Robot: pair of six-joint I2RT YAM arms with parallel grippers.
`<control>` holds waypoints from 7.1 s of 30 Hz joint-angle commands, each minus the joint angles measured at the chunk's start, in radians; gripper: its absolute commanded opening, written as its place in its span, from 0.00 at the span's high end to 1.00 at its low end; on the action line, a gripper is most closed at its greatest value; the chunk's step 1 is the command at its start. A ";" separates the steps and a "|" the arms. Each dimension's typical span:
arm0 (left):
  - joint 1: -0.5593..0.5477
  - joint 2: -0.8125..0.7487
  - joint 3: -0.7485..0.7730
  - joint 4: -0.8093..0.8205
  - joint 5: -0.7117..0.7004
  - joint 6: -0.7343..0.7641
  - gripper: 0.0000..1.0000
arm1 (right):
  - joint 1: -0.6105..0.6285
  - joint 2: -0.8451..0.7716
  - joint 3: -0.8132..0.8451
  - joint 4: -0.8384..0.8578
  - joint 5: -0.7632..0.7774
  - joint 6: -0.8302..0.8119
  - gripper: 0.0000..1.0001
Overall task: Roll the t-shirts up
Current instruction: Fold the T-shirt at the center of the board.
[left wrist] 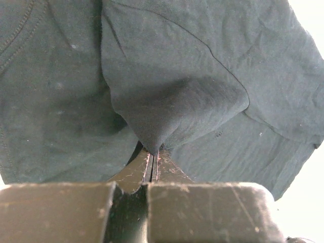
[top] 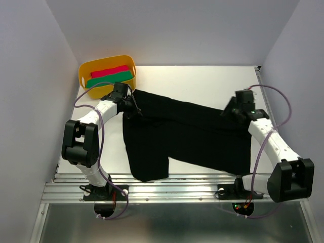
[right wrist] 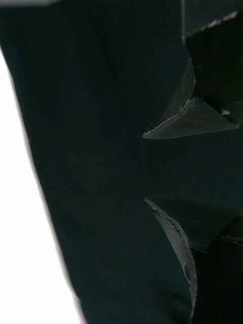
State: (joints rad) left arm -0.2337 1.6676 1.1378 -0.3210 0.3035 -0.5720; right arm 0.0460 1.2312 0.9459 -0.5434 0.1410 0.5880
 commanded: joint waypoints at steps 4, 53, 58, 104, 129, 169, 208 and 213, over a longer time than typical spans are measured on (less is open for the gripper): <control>0.011 -0.031 0.005 0.003 -0.015 0.026 1.00 | 0.414 0.141 0.037 0.173 -0.018 0.180 0.46; 0.042 -0.066 0.004 -0.023 -0.010 0.043 1.00 | 0.680 0.666 0.344 0.435 -0.221 0.322 0.99; 0.042 -0.089 -0.003 -0.061 -0.023 0.047 1.00 | 0.689 0.622 0.309 0.382 -0.238 0.300 0.99; -0.033 0.121 0.191 -0.052 -0.072 0.118 0.68 | 0.128 0.292 0.080 0.085 -0.052 0.062 0.59; -0.038 0.553 0.510 -0.092 -0.230 0.118 0.69 | -0.230 0.615 0.095 0.235 0.040 0.030 0.48; -0.038 0.455 0.787 -0.207 -0.173 0.185 0.63 | -0.436 0.603 0.197 0.212 -0.179 0.030 0.61; -0.046 0.370 0.717 -0.207 -0.187 0.176 0.63 | -0.436 0.330 -0.024 0.095 -0.235 0.001 0.91; -0.053 0.368 0.709 -0.208 -0.176 0.182 0.61 | -0.436 0.300 -0.016 0.092 -0.184 0.006 0.62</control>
State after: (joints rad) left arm -0.2802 2.1067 1.8599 -0.5350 0.1234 -0.4046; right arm -0.3908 1.5959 0.9195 -0.4484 -0.0834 0.5972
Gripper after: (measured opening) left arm 0.379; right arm 0.354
